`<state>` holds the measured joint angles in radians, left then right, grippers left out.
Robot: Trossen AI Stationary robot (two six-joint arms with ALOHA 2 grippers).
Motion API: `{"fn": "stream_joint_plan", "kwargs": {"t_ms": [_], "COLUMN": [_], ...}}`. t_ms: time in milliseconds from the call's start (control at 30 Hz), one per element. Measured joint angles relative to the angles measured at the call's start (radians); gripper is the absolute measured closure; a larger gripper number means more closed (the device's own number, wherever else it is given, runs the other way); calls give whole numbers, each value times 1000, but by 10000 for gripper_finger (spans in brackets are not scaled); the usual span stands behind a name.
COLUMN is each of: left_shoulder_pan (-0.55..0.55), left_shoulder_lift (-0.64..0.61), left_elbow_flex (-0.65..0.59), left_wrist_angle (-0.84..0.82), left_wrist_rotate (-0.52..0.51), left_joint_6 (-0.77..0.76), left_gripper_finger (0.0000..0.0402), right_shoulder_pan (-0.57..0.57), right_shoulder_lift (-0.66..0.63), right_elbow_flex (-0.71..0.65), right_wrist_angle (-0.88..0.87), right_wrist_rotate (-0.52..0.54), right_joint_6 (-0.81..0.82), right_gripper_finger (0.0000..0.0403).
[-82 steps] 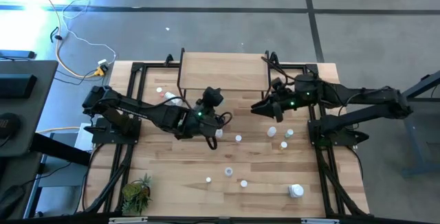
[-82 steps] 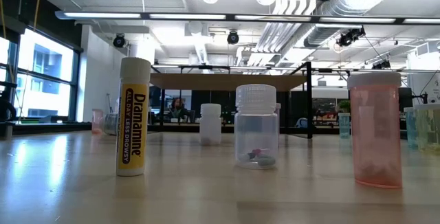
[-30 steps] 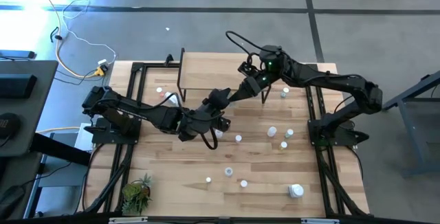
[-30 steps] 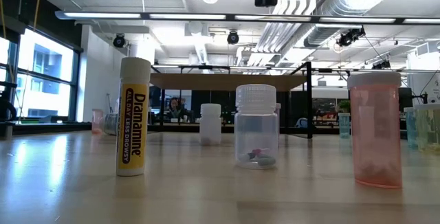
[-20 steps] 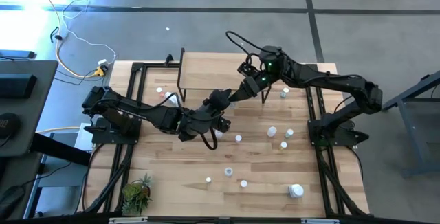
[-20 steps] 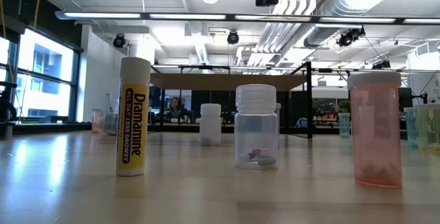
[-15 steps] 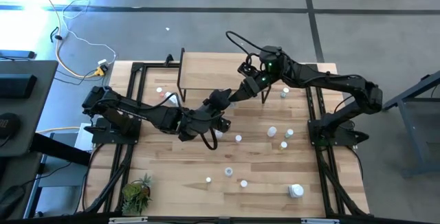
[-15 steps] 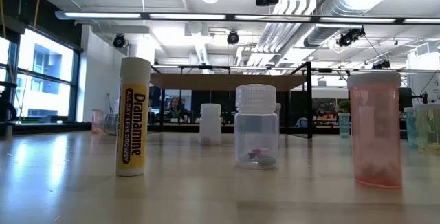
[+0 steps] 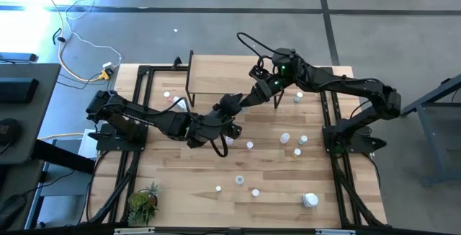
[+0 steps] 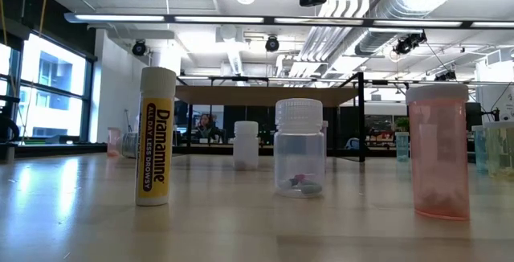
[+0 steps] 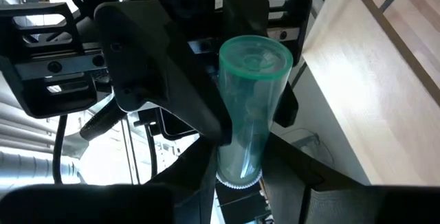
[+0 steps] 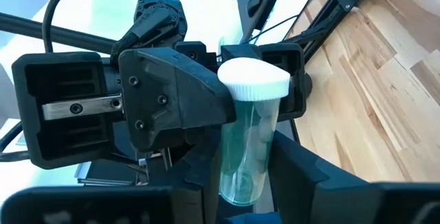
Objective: Pick and place medicine bottles onto shelf by color
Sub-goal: Put the blue pill bottle on the shelf
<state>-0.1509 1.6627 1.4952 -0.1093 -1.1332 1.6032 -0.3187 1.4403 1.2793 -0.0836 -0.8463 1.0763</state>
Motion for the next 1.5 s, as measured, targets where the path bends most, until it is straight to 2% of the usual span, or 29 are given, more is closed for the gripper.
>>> {"fn": "stream_joint_plan", "kwargs": {"t_ms": [333, 733, 900, 1100, 1400, 1500], "left_shoulder_pan": [0, -2, -3, -3, 15, 30], "left_shoulder_lift": [0, 0, 0, 0, -4, -24], "left_elbow_flex": [0, 0, 0, 0, 0, 1], "left_wrist_angle": [0, 6, 6, 5, 3, 2], "left_wrist_rotate": [7, 1, -61, -171, -386, -406], "left_joint_6": [-32, -138, -203, -338, -670, -788], "left_gripper_finger": [305, 220, 200, 196, 199, 201], "right_shoulder_pan": [0, -11, -39, -85, -172, -200], "right_shoulder_lift": [0, 0, 0, 0, 0, 0], "right_elbow_flex": [0, 0, 0, 0, -1, -1], "right_wrist_angle": [-2, -6, -5, -6, -5, -5], "right_wrist_rotate": [-4, 4, 9, 8, 41, 84], "right_joint_6": [0, -4, -11, -55, -208, -275], "right_gripper_finger": [316, 317, 317, 317, 317, 317]}}
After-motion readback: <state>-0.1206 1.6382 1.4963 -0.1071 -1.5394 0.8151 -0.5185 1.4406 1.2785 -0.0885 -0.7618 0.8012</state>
